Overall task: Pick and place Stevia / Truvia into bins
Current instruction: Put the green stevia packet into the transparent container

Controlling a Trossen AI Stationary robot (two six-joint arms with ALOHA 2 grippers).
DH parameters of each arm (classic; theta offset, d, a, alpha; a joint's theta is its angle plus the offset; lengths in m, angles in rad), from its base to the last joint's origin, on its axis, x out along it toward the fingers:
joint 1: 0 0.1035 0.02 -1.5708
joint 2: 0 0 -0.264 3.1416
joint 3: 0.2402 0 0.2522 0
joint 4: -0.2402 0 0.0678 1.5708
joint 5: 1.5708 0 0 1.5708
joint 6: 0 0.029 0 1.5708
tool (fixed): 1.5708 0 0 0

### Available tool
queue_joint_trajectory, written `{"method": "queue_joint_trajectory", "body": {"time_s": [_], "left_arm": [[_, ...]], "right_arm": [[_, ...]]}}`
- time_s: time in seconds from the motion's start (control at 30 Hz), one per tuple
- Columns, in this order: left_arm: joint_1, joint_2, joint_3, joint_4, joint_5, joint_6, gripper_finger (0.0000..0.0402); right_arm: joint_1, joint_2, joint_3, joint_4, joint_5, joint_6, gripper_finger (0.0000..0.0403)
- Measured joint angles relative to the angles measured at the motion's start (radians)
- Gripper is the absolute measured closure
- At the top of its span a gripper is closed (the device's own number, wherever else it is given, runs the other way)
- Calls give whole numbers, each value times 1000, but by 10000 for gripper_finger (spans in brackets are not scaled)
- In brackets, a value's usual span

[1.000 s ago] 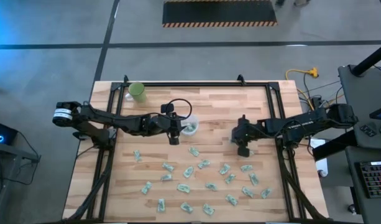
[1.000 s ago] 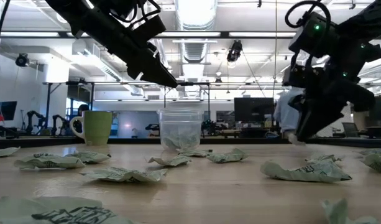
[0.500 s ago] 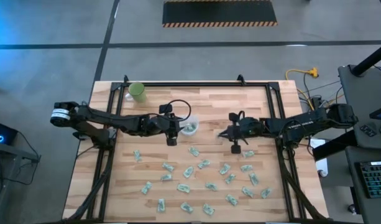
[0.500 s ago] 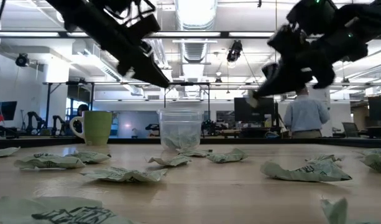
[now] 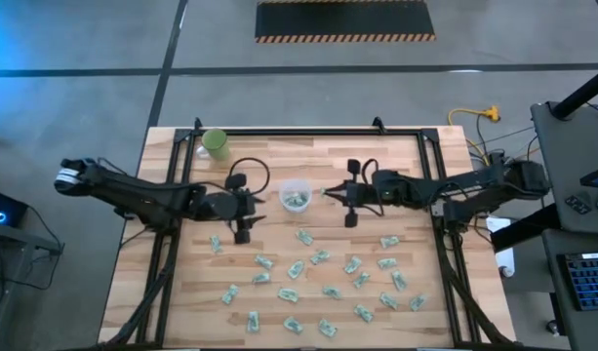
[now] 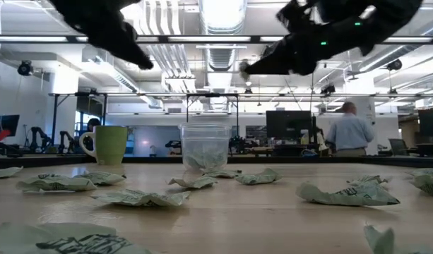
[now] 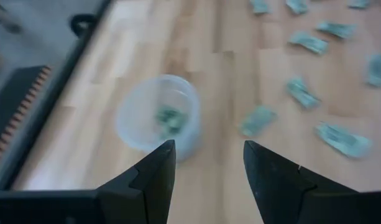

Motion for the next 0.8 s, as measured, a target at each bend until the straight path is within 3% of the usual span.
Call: {"method": "queue_joint_trajectory", "body": {"time_s": [0.27, 0.43, 0.63, 0.8], "left_arm": [[-136, -2, -2, -135, 6, -183, 228], [-195, 14, -3, -238, 3, -316, 228], [-231, 26, -2, -297, -8, -411, 228], [-233, 27, -2, -335, -7, -449, 228]], "right_arm": [[-46, 256, 203, -10, 0, -49, 390], [-81, 359, 329, -151, 0, -48, 390], [-101, 413, 418, -327, -8, -51, 386], [-101, 422, 442, -357, -37, -54, 349]]}}
